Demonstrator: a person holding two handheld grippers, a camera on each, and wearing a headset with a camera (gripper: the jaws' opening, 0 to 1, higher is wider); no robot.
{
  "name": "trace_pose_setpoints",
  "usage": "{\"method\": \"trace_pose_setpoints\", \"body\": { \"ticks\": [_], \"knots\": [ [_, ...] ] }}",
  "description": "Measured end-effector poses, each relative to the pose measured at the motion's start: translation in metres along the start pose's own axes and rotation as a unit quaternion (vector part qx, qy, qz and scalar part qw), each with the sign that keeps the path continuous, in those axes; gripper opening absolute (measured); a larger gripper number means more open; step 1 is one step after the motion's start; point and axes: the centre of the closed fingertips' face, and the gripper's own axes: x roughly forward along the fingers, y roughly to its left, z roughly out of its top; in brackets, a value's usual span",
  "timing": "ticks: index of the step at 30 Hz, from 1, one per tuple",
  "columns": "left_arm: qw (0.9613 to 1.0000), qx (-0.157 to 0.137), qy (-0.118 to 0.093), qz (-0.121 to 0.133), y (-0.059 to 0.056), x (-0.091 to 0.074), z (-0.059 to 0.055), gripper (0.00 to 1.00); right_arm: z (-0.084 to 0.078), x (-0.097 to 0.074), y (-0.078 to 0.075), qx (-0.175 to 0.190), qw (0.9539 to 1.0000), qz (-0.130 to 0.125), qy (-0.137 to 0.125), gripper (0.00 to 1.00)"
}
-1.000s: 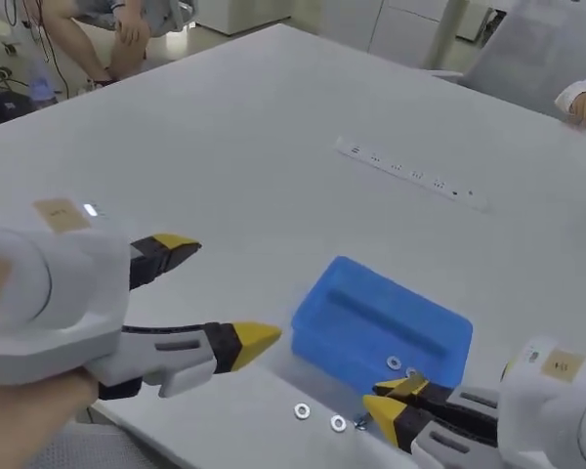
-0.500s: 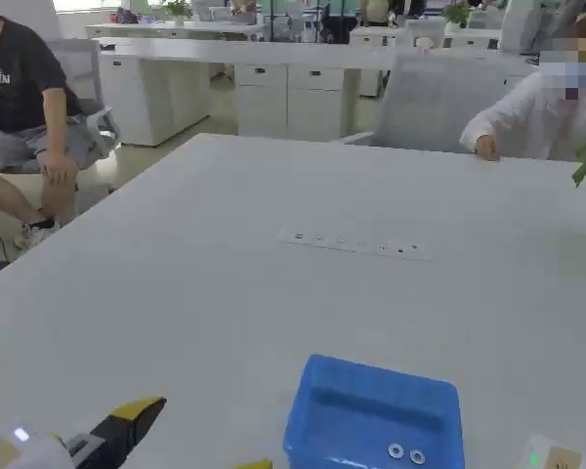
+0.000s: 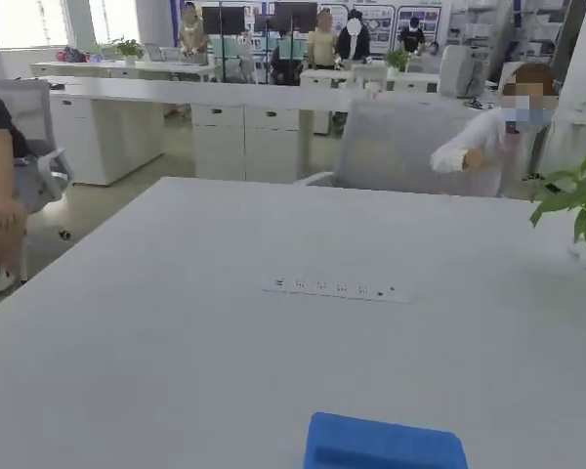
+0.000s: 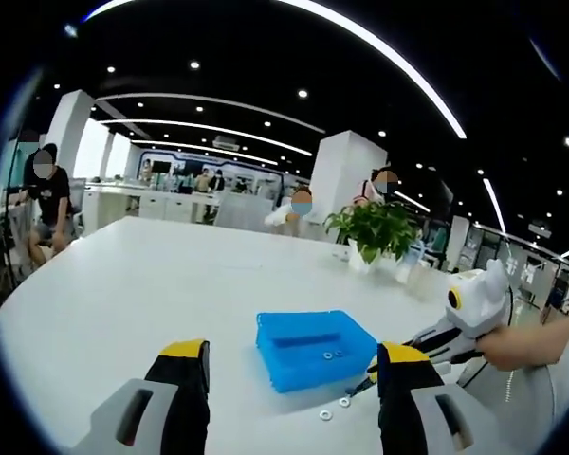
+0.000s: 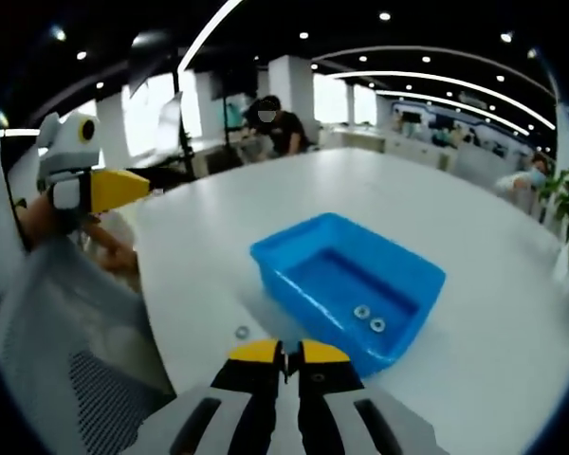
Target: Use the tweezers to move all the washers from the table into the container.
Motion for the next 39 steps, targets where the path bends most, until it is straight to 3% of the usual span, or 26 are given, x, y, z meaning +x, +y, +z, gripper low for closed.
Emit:
{"method": "trace_pose_setpoints", "body": {
  "ticks": [3,5,8,15,24,32,39],
  "knots": [
    [0.9977,0.059,0.0,-0.033,-0.017,0.002,0.001,0.74,0.004,-0.001,0.001,0.014,0.9998,-0.003,-0.01,0.03],
    [0.9963,0.07,0.003,-0.05,-0.027,0.002,-0.001,0.74,0.008,-0.002,0.0,0.013,0.9998,-0.007,-0.016,0.03],
    [0.9958,0.061,0.021,-0.064,-0.031,0.004,-0.008,0.73,0.015,-0.006,-0.001,0.022,0.9993,-0.016,-0.025,0.03],
    [0.9964,0.001,0.015,-0.083,-0.032,0.004,-0.005,0.72,0.039,-0.018,-0.002,0.032,0.9973,-0.025,-0.062,0.03],
    [0.9966,0.018,0.004,-0.081,-0.034,0.002,-0.001,0.71,0.077,-0.03,-0.008,0.029,0.9946,-0.035,-0.093,0.03],
    [0.9971,0.029,-0.001,-0.07,-0.031,0.001,0.0,0.71,0.09,-0.027,-0.015,0.039,0.9929,-0.032,-0.108,0.03],
    [0.9978,0.037,-0.009,-0.055,-0.026,0.0,0.003,0.72,0.094,-0.015,-0.02,0.044,0.9943,-0.016,-0.096,0.03]
  ]
}}
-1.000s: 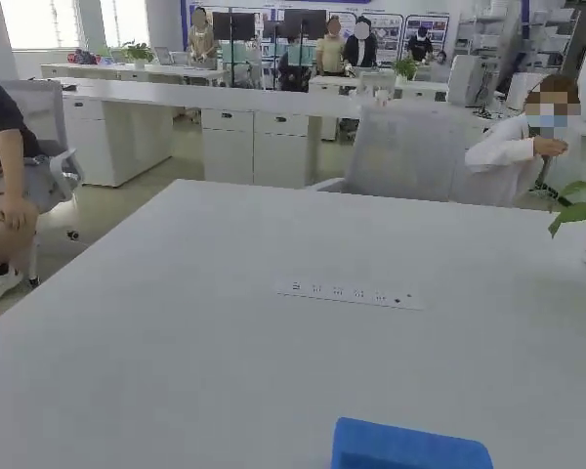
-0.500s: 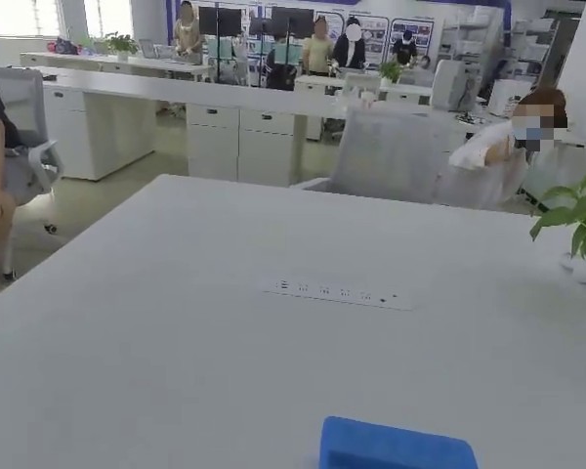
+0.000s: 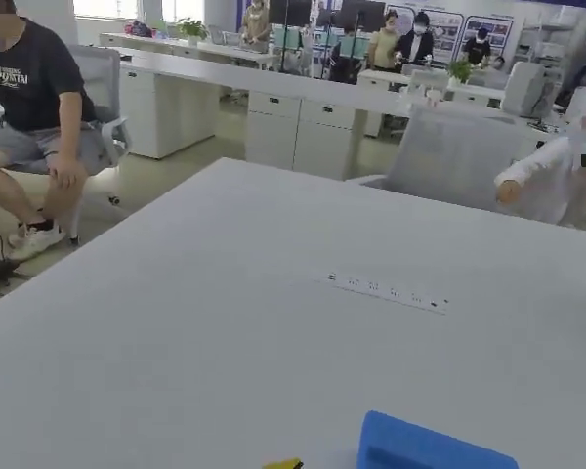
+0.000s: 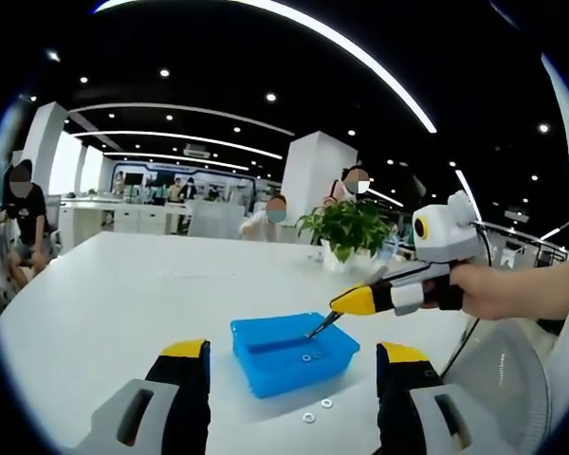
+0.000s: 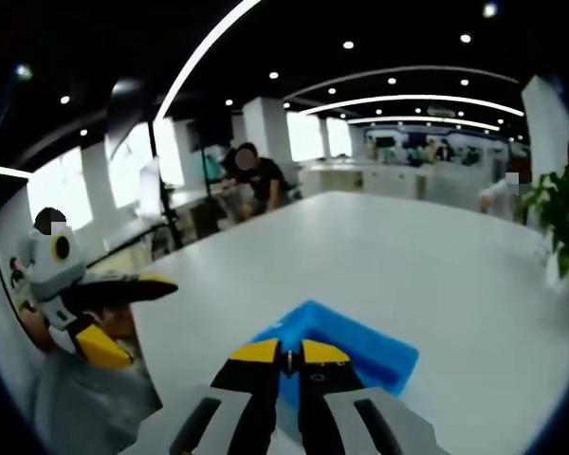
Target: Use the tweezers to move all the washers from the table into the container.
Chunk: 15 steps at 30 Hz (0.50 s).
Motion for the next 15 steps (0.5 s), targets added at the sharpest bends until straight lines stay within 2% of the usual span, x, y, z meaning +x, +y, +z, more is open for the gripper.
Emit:
{"method": "trace_pose_setpoints", "body": {
  "ticks": [4,15],
  "knots": [
    [0.9999,0.006,-0.007,0.009,0.003,-0.001,0.003,0.72,0.005,0.008,-0.001,0.008,0.9999,0.009,0.002,0.03],
    [0.9997,0.003,-0.015,0.018,0.008,-0.004,0.006,0.71,0.015,0.014,-0.013,0.024,0.9997,-0.004,0.007,0.03]
  ]
}}
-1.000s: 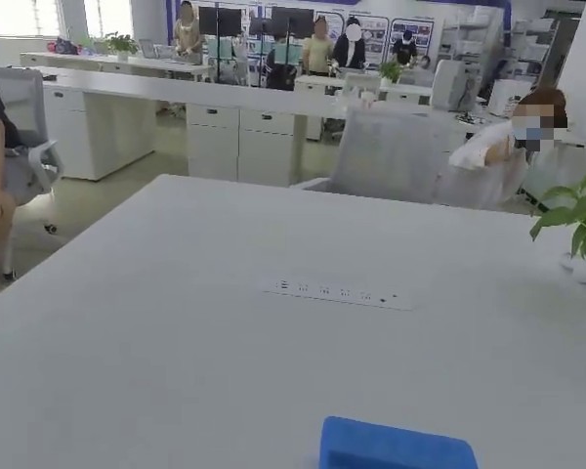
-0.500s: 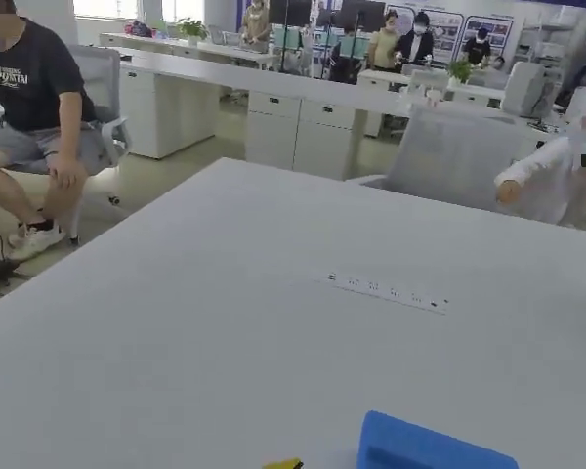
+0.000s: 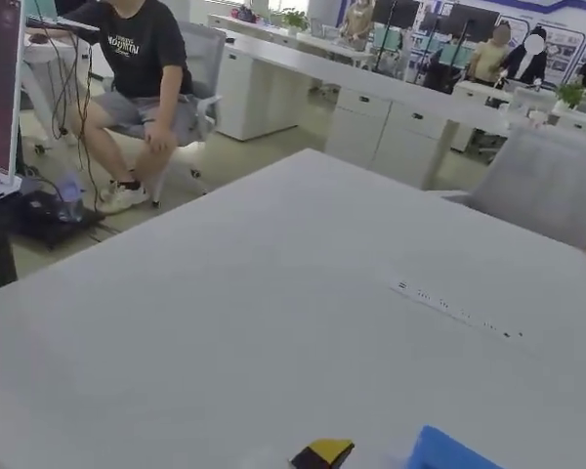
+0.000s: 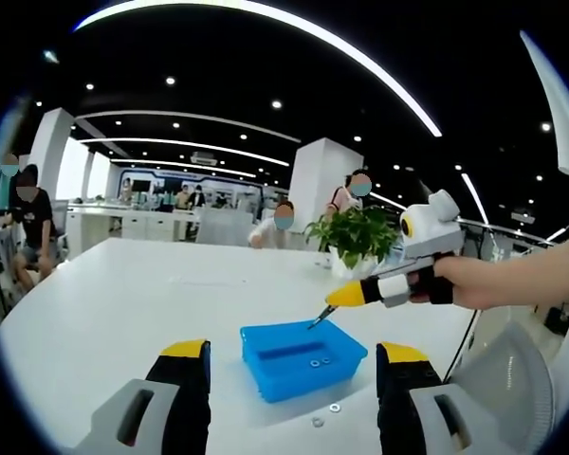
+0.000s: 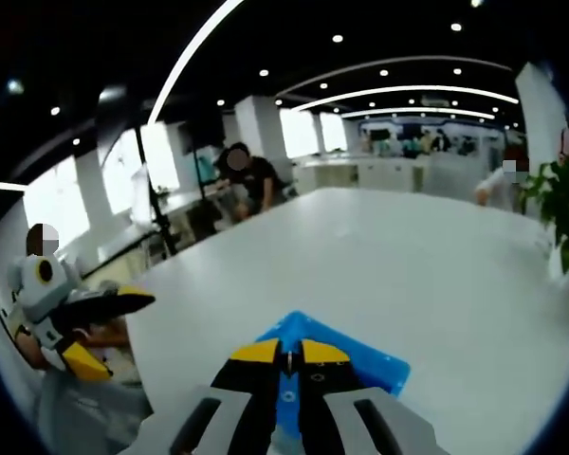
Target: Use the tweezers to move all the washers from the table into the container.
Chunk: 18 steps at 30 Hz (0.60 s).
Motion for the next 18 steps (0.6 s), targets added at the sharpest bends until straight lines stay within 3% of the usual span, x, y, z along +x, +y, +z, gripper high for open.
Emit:
{"method": "trace_pose_setpoints", "body": {
  "ticks": [10,18],
  "knots": [
    [0.9999,-0.013,-0.007,0.004,0.003,-0.001,0.002,0.71,-0.003,0.005,0.007,0.004,1.0,0.002,0.008,0.03],
    [1.0,-0.006,-0.002,0.001,0.001,0.0,0.0,0.71,-0.004,0.011,0.006,0.002,0.9999,0.006,0.011,0.03]
  ]
}}
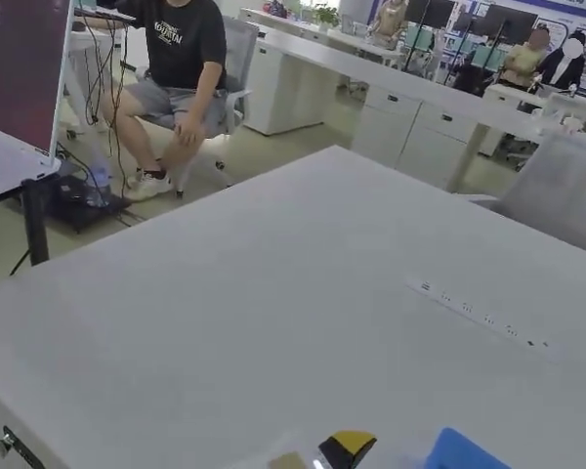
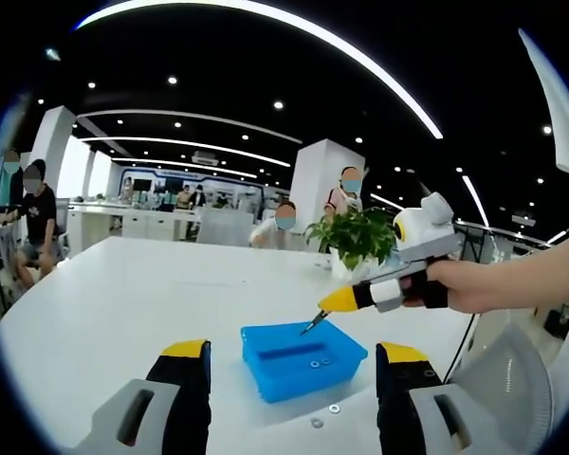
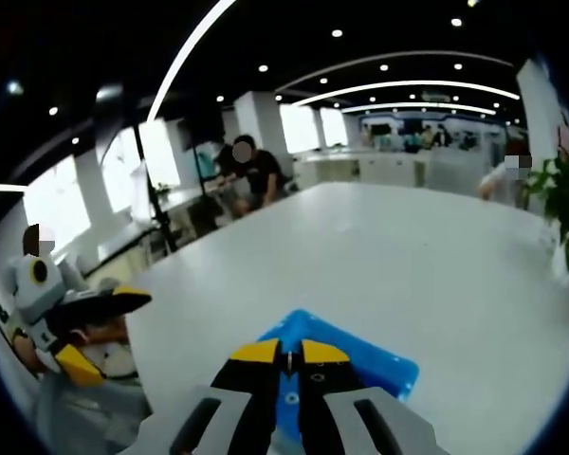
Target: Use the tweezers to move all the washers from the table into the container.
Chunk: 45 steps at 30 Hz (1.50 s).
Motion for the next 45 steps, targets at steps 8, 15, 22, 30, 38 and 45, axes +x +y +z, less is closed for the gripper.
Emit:
{"method": "trace_pose_setpoints", "body": {
  "ticks": [8,15,22,30,38,45],
  "knots": [
    [1.0,-0.001,0.001,0.0,0.0,0.0,0.0,0.71,-0.01,0.009,-0.009,0.015,0.9999,-0.004,0.002,0.03],
    [1.0,-0.001,0.0,0.0,0.0,-0.001,0.0,0.7,-0.019,0.012,-0.012,0.025,0.9996,-0.008,0.009,0.03],
    [1.0,-0.001,0.001,-0.005,-0.001,-0.001,0.0,0.7,-0.022,0.012,-0.011,0.029,0.9994,-0.008,0.014,0.03],
    [1.0,-0.001,0.001,-0.003,-0.001,-0.001,0.0,0.7,-0.024,0.008,-0.013,0.03,0.9993,-0.012,0.016,0.03],
    [1.0,0.005,0.003,-0.001,-0.001,-0.001,-0.001,0.69,-0.026,0.011,-0.012,0.037,0.9992,-0.011,0.013,0.03],
    [0.9999,0.012,0.009,0.001,-0.001,0.0,-0.003,0.69,-0.031,0.017,-0.013,0.047,0.9988,-0.013,0.009,0.03]
  ]
}}
